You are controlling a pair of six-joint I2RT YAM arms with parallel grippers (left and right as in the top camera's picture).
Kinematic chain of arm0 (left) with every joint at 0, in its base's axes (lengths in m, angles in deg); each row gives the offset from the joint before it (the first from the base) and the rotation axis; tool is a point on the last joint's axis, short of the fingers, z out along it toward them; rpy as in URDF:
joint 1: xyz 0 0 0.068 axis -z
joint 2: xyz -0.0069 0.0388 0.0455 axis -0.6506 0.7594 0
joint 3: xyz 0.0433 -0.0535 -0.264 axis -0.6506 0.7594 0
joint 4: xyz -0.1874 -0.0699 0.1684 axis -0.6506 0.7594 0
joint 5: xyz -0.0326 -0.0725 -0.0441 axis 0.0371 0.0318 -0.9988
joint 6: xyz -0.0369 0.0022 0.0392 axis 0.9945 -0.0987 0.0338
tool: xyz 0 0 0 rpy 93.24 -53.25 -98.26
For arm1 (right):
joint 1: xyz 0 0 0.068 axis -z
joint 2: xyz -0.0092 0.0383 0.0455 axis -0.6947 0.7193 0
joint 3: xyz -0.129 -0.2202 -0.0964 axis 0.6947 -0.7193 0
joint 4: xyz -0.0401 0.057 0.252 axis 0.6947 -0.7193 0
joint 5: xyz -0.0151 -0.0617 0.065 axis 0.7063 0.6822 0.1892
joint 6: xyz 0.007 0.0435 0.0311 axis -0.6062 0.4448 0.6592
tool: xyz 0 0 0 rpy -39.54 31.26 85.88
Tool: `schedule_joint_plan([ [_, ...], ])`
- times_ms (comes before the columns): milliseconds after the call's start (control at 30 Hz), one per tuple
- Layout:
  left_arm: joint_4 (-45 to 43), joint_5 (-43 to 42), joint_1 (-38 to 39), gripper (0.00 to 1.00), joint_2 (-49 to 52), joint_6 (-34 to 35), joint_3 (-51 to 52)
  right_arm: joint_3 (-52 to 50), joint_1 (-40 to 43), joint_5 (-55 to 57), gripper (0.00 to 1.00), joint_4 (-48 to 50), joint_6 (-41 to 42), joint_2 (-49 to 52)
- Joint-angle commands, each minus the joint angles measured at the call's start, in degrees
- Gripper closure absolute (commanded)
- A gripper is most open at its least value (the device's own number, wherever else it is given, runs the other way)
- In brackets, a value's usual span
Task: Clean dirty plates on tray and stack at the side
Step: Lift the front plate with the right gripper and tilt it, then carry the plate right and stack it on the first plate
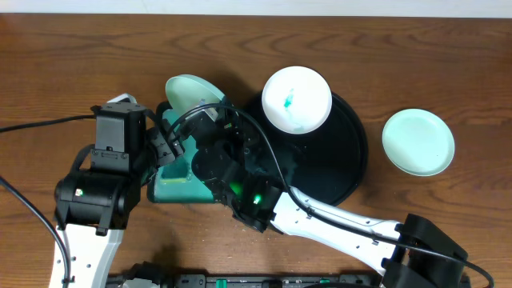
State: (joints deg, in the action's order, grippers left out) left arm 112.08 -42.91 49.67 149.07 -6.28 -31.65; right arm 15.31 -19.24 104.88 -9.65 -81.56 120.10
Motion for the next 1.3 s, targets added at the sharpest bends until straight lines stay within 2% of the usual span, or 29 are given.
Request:
schedule_joint_plan([
  [0, 0.13, 0.11, -0.17, 0.19, 0.26, -0.52, -1.27, 0.50, -0.35, 1.42, 0.99, 0.44, -1.16, -1.31],
  [600, 0.13, 0.11, -0.17, 0.18, 0.33, -0.52, -1.27, 0.50, -0.11, 1.40, 0.99, 0.44, -0.11, -1.31],
  [667, 0.13, 0.11, -0.17, 0.18, 0.33, -0.52, -1.27, 0.48, 1.16, 1.38, 0.99, -1.53, 6.23, -1.25],
  [733, 0.13, 0.11, -0.17, 0.18, 0.33, -0.52, -1.27, 0.46, 4.00, 0.94, 0.99, -7.06, 19.17, -1.05],
  [800, 0.13, 0.11, -0.17, 0.18, 0.33, -0.52, -1.27, 0.48, 8.17, -6.21, 0.99, -16.98, 36.57, -1.03],
  [867, 0.13, 0.11, -0.17, 0.18, 0.33, -0.52, -1.27, 0.50, 12.76, -22.58, 0.99, -23.80, 49.03, -1.07],
  [900, 0.13, 0.11, -0.17, 0.18, 0.33, -0.52, -1.27, 0.50, 15.32, -33.51, 0.99, -24.96, 52.09, -1.07],
  [1000, 0.13, 0.11, -0.17, 0.18, 0.33, -0.52, -1.27, 0.57, 23.85, -68.08, 0.99, -23.58, 53.00, -1.53],
  [1067, 0.13, 0.11, -0.17, 0.18, 0.33, -0.52, -1.27, 0.59, 29.14, -79.67, 0.99, -24.09, 54.25, -2.67],
  [1167, 0.13, 0.11, -0.17, 0.18, 0.33, -0.52, -1.27, 0.59, 37.77, -85.29, 0.99, -28.79, 56.74, -5.95],
  [1267, 0.13, 0.11, -0.17, 0.18, 0.33, -0.52, -1.27, 0.59, 46.38, -79.82, 0.99, -37.22, 55.84, -10.47],
])
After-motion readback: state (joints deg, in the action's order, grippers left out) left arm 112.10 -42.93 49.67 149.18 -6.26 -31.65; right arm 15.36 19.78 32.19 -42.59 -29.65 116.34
